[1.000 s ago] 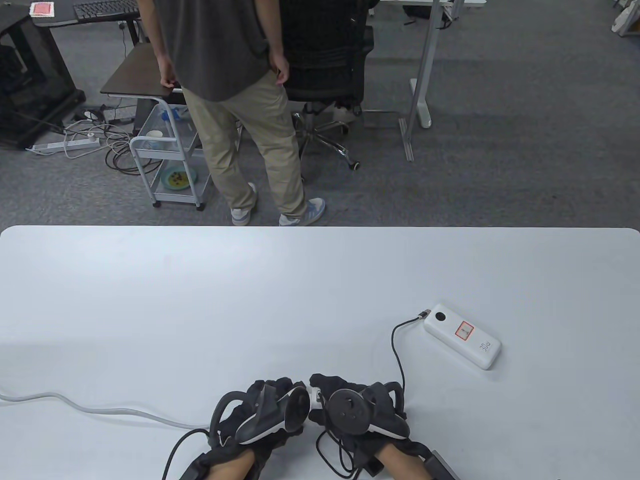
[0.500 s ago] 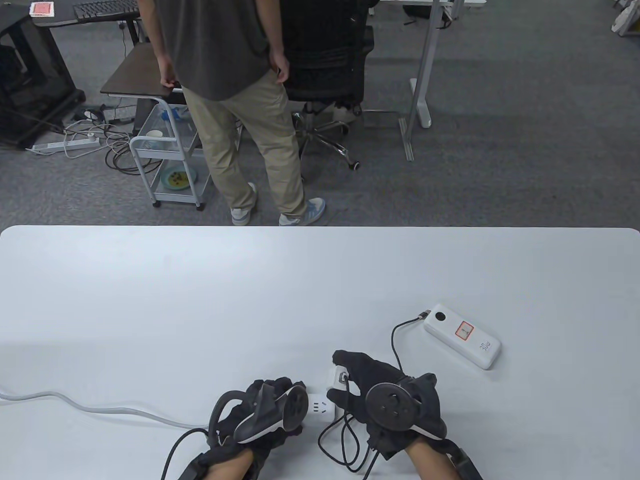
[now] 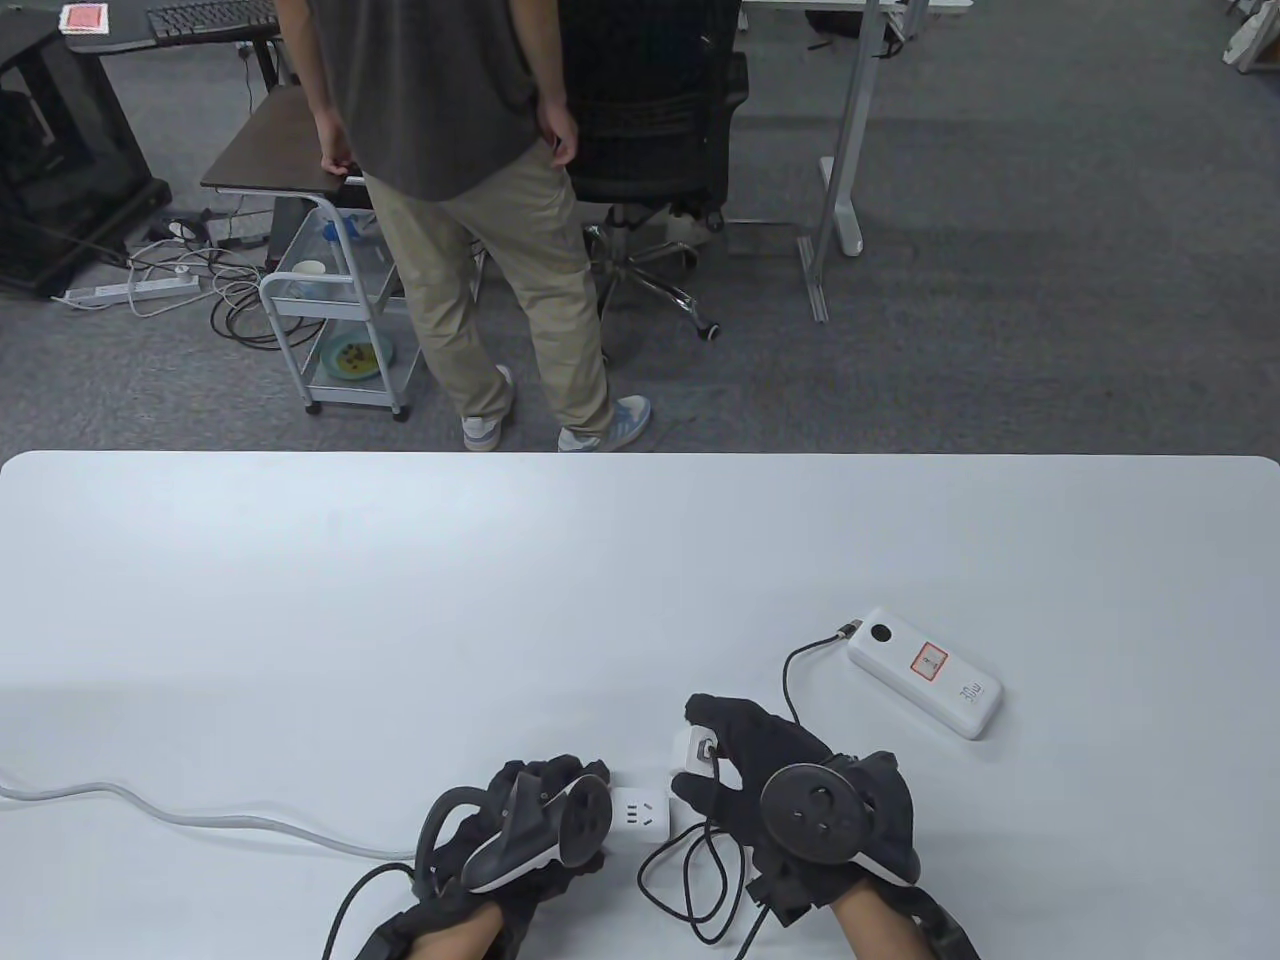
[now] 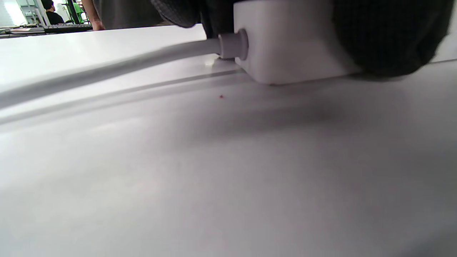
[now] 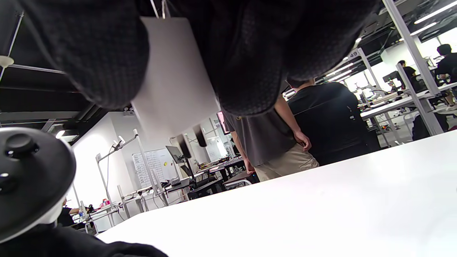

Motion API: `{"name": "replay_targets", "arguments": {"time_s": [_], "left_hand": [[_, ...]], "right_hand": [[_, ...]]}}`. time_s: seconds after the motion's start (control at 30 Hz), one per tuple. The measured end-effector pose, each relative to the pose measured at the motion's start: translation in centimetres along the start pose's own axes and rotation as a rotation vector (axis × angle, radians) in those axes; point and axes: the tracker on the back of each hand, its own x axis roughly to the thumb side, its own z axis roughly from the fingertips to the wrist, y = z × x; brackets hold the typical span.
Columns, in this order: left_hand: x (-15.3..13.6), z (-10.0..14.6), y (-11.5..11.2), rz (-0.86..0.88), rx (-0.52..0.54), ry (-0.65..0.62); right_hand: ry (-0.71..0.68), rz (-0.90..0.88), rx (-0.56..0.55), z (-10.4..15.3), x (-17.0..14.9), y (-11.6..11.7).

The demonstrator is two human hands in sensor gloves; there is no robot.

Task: Unplug the charger and disconnect the battery pack

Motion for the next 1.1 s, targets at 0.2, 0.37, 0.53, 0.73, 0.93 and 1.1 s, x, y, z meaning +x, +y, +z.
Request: {"name": "replay_targets", "arguments": {"time_s": [0.2, 0.37, 0.53, 0.73, 0.93, 1.1], "left_hand": [[-0.8, 0.1, 0.0, 0.045, -0.02, 0.018], [-0.8, 0.1, 0.0, 0.041, -0.018, 0.023], [-0.8, 0.1, 0.0, 0.033, -0.018, 0.024], [-0.8, 0.1, 0.0, 0.033, -0.021, 0.023], [-0.7, 0.1, 0.0, 0.032, -0.023, 0.023], [-0.7, 0.1, 0.0, 0.029, -0.026, 0.018]], "right_hand": [[0.021, 0.017, -0.03, 0.2, -0.4, -1.4], [0.056, 0.111, -0.008, 0.3, -1.0, -2.2], [0.074, 0.219, 0.049, 0.6, -2.0, -2.0], [0.081, 0.325, 0.071, 0.6, -2.3, -1.1], [0.045, 0.566, 0.164, 0.6, -2.0, 1.1], [0.042, 0.636, 0.202, 0.7, -2.3, 2.1]]}}
